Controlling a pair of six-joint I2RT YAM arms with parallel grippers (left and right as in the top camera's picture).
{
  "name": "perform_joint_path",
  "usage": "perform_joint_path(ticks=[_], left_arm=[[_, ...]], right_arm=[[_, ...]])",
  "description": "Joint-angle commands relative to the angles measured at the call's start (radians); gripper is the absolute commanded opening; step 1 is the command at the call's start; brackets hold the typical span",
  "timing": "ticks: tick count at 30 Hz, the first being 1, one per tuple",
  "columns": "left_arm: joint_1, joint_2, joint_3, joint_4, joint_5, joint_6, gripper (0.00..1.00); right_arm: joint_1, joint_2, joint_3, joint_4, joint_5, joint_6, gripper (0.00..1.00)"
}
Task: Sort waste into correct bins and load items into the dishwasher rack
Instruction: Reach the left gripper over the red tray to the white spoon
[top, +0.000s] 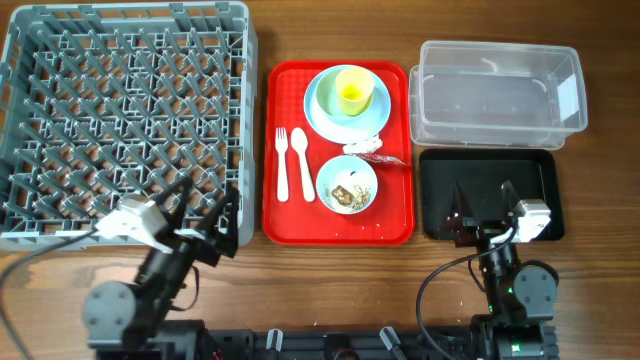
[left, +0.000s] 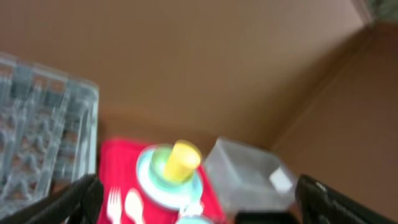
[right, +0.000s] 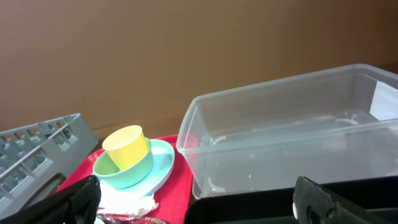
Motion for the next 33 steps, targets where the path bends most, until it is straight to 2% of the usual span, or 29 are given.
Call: perform_joint_path(ticks=[1,5,7,9,13,15,16,17,19,21,24,26,28,30,33], left_arm=[[-0.005,0.267,0.321,-0.166,0.011,0.031,1.00],[-0.013,0.644,0.737,-0.555,0.037,0.103,1.00],[-0.025,0.784,0.871,-0.687,0.037,0.106,1.00],[-0.035,0.927,0.956,-0.725,0.038,0.105,1.00],[-0.035,1.072,0.959,-0.734,0.210,0.046,1.00],[-0.035,1.134,0.959,-0.733,0.227,0.047,1.00],[-0.036,1.177,0.959,-0.733,0.228,0.045,0.61],[-0.041,1.197,0.959,-0.734,0.227,0.046,0.39],[-0.067,1.240,0.957,-0.745,0.218,0.048,0.04],[-0.133,1.282,0.950,-0.775,0.140,0.057,0.04],[-0.244,1.323,0.950,-0.801,-0.087,0.056,0.04],[-0.335,1.346,0.950,-0.777,-0.239,0.056,0.09],[-0.377,1.360,0.949,-0.747,-0.279,0.052,0.15],[-0.428,1.387,0.949,-0.701,-0.307,0.052,0.29],[-0.481,1.443,0.950,-0.649,-0.366,0.052,0.31]], right_arm=[[0.002,-0.005,0.000,0.004,0.006,-0.002,1.00],[0.002,-0.005,0.000,0.004,0.006,-0.002,1.00],[0.002,-0.005,0.000,0.004,0.006,-0.002,1.00],[0.002,-0.005,0.000,0.004,0.006,-0.002,1.00],[0.002,-0.005,0.000,0.004,0.006,-0.002,1.00],[0.002,-0.005,0.000,0.004,0.006,-0.002,1.00],[0.002,-0.005,0.000,0.004,0.006,-0.002,1.00],[0.002,-0.005,0.000,0.004,0.006,-0.002,1.00],[0.002,-0.005,0.000,0.004,0.006,-0.002,1.00],[0.002,-0.005,0.000,0.004,0.006,-0.002,1.00],[0.002,-0.005,0.000,0.004,0.006,-0.002,1.00],[0.002,-0.005,0.000,0.004,0.006,-0.002,1.00],[0.002,-0.005,0.000,0.004,0.006,-0.002,1.00],[0.002,-0.005,0.000,0.004,0.006,-0.002,1.00],[0.002,-0.005,0.000,0.004,0.006,-0.002,1.00]])
